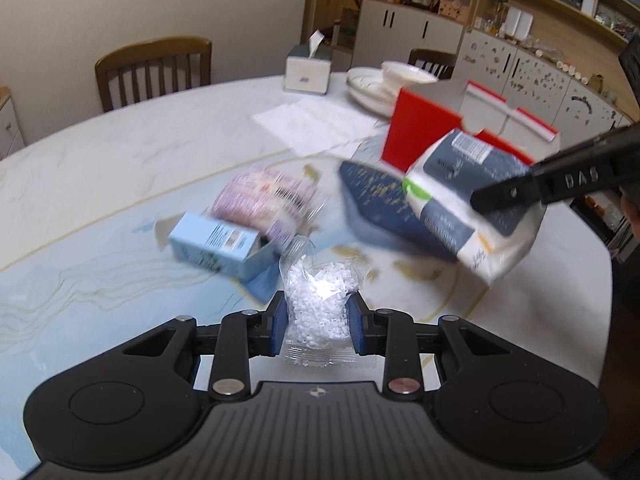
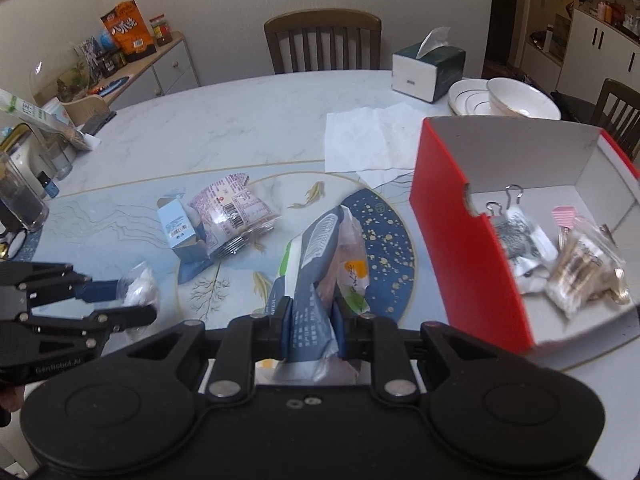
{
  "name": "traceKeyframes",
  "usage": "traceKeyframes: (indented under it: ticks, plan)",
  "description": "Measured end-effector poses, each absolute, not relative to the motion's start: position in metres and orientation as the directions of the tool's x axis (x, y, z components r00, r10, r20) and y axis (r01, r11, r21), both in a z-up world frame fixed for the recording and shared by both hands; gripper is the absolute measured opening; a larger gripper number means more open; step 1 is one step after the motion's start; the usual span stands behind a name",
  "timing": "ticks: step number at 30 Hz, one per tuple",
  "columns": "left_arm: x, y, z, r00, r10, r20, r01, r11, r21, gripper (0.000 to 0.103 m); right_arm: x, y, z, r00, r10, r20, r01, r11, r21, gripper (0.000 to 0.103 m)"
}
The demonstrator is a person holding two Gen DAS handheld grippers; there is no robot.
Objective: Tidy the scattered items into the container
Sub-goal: 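Carry the wipes pack and bead bag with both grippers over the red box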
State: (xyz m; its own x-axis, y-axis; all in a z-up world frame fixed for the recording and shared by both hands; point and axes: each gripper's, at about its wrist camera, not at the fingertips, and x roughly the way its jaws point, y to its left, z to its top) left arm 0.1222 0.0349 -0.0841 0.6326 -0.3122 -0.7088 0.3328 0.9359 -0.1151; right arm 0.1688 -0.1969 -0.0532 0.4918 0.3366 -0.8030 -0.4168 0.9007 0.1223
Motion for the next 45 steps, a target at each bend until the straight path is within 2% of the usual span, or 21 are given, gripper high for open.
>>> traceKeyframes:
  ticks: [14,31,45]
  plan:
    - [0.128,-0.022,-0.036,0.655,-0.391,-0.647,0.424,0.898,-0.114,0.030,0.147,-0.245,-0.007,0.577,0.362,-0.732,-0.386,0.911,0.146,0.019]
    - [0.161,-0.105,-0.001,0.667,-0.443,-0.600,0.513,0.856,-0.061,0.030,0.168,-0.329,0.017,0.666,0.305,-0.681,-0.302,0.945,0.128,0.019]
    - [0.197,-0.185,0.005,0.641,-0.454,-0.619,0.583,0.813,0.008,0.030,0.205,-0.382,0.013,0.682,0.282,-0.675,-0.282,0.953,0.112,0.019]
